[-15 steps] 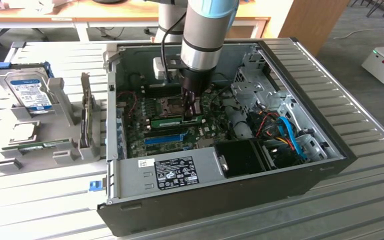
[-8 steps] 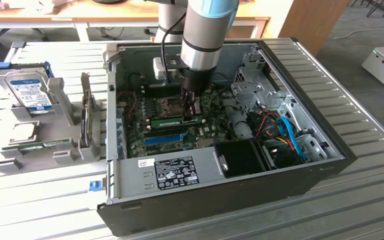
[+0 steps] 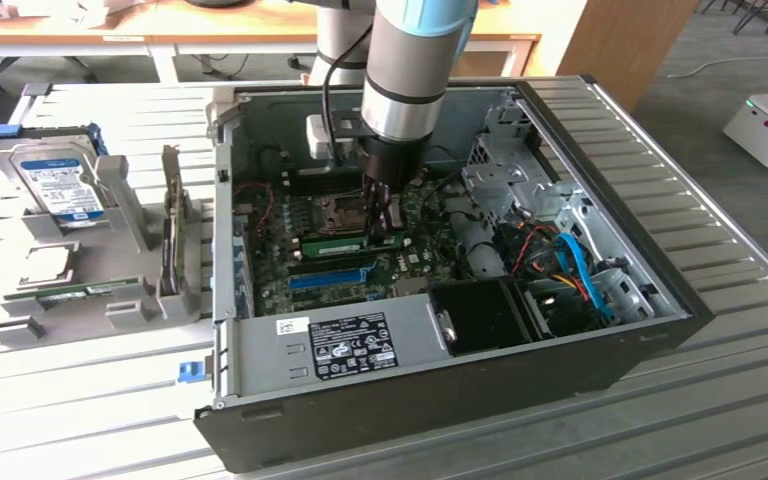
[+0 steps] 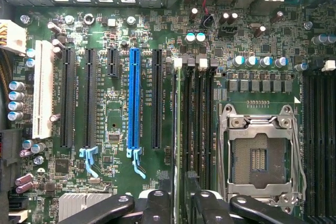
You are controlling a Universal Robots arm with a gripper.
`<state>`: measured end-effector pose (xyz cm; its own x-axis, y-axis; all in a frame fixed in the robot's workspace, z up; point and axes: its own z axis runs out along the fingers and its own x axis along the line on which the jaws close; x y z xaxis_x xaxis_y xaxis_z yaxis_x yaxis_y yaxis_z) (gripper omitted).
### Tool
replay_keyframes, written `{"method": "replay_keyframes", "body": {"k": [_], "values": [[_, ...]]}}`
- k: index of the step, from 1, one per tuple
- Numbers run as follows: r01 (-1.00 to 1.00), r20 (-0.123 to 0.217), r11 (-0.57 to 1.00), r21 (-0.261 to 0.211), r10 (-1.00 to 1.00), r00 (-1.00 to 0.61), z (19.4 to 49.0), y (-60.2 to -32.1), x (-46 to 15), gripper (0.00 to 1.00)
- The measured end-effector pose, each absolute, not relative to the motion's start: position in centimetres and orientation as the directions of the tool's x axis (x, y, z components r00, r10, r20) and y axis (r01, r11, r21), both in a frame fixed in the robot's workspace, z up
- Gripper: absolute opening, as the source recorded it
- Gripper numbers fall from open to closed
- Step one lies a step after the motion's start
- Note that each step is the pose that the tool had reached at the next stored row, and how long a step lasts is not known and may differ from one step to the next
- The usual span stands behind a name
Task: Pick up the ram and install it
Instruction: 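Insert the ram into the slot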
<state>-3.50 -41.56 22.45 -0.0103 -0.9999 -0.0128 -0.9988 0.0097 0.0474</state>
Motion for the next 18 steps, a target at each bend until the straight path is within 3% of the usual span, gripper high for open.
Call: {"method": "replay_keyframes", "body": {"k": [18], "values": [[-0.999,-0.013,0.010,0.048,-1.000,-0.010,25.2,-41.6,-3.5,0.25]]}}
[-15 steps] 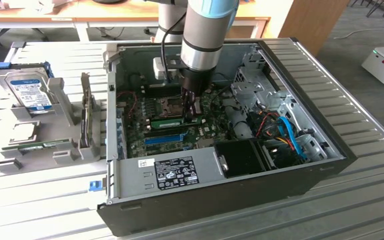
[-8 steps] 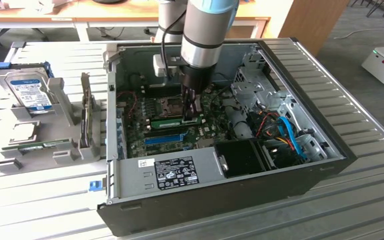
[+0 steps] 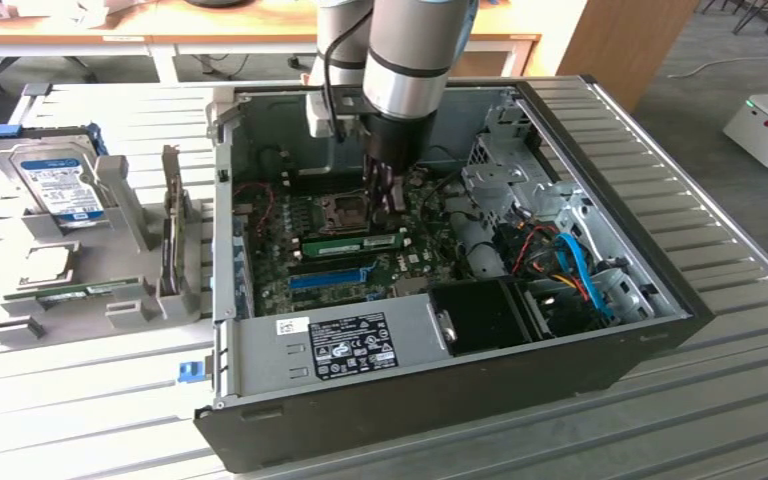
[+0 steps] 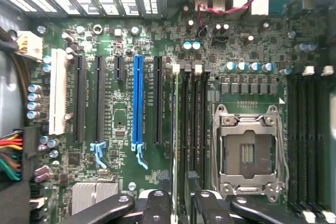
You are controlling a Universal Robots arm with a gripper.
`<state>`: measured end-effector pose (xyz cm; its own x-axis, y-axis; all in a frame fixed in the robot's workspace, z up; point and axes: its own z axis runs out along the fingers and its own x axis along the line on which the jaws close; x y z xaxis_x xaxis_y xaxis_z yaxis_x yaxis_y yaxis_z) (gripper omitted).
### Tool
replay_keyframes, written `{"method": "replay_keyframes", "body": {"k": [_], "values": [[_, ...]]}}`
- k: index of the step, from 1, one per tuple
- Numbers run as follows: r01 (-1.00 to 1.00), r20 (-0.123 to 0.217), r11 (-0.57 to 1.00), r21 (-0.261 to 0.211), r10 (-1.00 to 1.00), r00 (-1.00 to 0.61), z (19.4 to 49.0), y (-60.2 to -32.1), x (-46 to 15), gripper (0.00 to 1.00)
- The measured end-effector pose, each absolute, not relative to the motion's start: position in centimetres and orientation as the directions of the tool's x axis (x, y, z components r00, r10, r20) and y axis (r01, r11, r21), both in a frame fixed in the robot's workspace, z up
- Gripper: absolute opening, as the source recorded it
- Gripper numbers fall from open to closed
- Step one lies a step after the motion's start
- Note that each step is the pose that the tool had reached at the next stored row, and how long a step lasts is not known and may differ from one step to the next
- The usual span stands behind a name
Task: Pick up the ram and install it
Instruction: 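Insert the ram into the slot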
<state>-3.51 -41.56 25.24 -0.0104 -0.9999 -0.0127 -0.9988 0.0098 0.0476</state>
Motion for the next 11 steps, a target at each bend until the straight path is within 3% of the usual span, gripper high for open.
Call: {"method": "replay_keyframes", "body": {"k": [11], "values": [[-0.999,-0.011,0.010,0.049,-1.000,-0.010,28.0,-41.6,-3.5,0.25]]}}
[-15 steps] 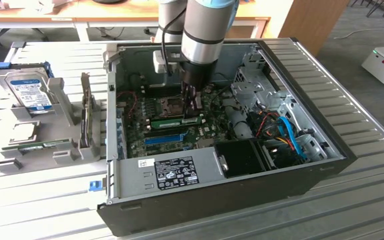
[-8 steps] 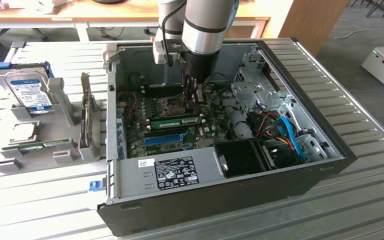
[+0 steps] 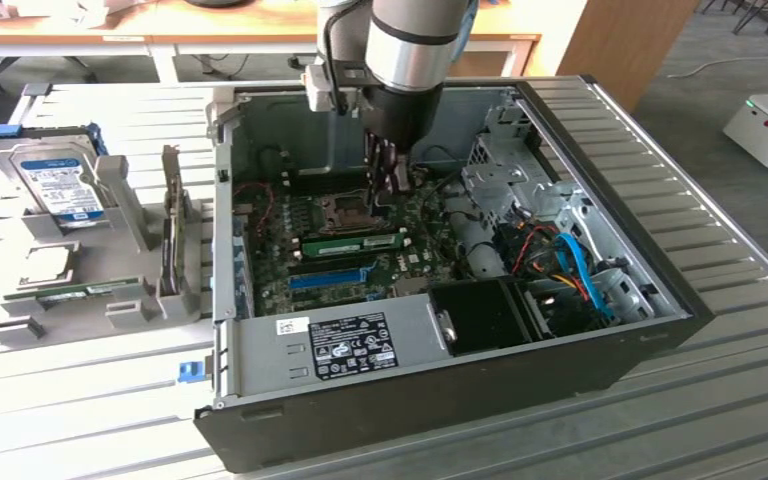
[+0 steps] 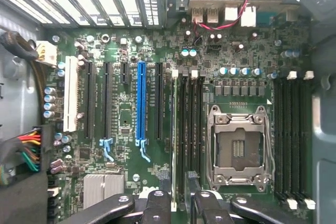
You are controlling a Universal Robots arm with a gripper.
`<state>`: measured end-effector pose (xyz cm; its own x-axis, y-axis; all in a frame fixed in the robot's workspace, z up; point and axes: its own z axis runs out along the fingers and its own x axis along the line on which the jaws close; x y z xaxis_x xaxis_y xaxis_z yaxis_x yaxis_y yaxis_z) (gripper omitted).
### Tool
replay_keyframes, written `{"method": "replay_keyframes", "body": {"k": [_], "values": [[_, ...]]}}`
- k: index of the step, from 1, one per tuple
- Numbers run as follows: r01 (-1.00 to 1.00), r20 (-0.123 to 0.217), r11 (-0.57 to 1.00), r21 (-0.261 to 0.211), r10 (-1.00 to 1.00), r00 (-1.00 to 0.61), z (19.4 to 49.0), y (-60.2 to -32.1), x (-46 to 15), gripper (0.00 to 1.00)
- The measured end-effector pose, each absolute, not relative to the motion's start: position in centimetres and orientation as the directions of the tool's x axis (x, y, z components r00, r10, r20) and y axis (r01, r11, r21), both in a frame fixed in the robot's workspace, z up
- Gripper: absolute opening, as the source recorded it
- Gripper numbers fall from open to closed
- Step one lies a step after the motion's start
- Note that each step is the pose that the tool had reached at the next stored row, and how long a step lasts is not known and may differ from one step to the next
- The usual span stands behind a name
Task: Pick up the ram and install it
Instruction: 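Insert the ram into the slot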
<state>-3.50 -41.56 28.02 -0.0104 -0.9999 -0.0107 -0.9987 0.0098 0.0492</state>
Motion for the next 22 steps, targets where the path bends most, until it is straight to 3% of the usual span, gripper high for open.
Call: {"method": "replay_keyframes", "body": {"k": [22], "values": [[-0.999,-0.009,0.010,0.052,-1.000,-0.010,32.9,-41.6,-3.5,0.25]]}}
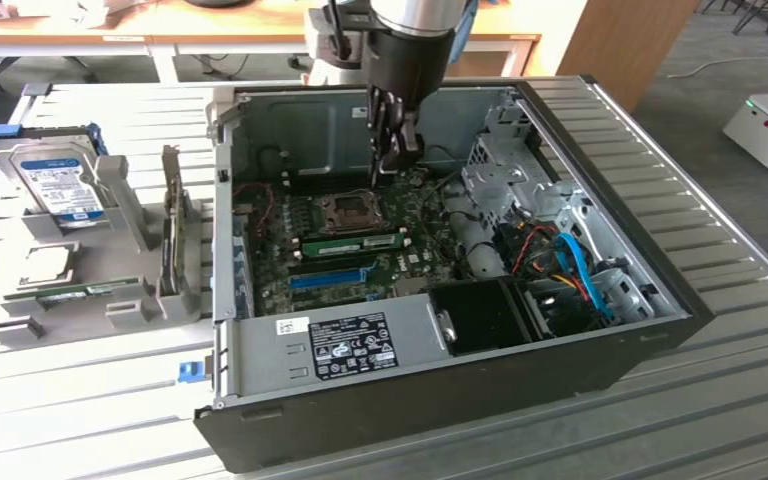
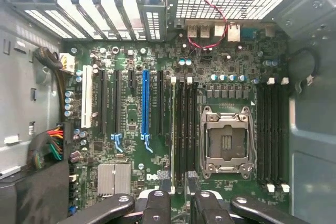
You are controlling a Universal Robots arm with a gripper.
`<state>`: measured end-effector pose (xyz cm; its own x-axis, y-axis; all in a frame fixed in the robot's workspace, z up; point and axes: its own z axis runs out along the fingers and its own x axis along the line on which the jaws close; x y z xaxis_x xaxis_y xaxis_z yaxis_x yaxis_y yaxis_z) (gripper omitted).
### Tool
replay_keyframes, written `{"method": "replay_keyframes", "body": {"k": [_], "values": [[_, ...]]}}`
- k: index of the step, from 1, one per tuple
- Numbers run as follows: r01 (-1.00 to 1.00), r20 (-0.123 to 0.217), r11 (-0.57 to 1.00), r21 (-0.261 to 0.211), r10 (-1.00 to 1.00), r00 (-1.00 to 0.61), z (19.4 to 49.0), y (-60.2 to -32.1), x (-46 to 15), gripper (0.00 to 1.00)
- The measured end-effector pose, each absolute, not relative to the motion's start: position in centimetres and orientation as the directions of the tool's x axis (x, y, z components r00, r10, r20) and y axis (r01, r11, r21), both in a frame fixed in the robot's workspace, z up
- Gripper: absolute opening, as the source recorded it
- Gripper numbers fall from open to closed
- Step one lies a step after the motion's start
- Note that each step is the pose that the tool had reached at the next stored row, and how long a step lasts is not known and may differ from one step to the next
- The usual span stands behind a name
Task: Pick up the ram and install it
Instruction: 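Insert the ram into the slot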
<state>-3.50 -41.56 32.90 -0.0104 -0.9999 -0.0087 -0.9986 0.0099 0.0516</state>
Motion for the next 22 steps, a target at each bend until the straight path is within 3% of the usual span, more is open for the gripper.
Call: {"method": "replay_keyframes", "body": {"k": [22], "values": [[-0.999,-0.008,0.010,0.052,-1.000,-0.010,35.3,-41.6,-3.5,0.25]]}}
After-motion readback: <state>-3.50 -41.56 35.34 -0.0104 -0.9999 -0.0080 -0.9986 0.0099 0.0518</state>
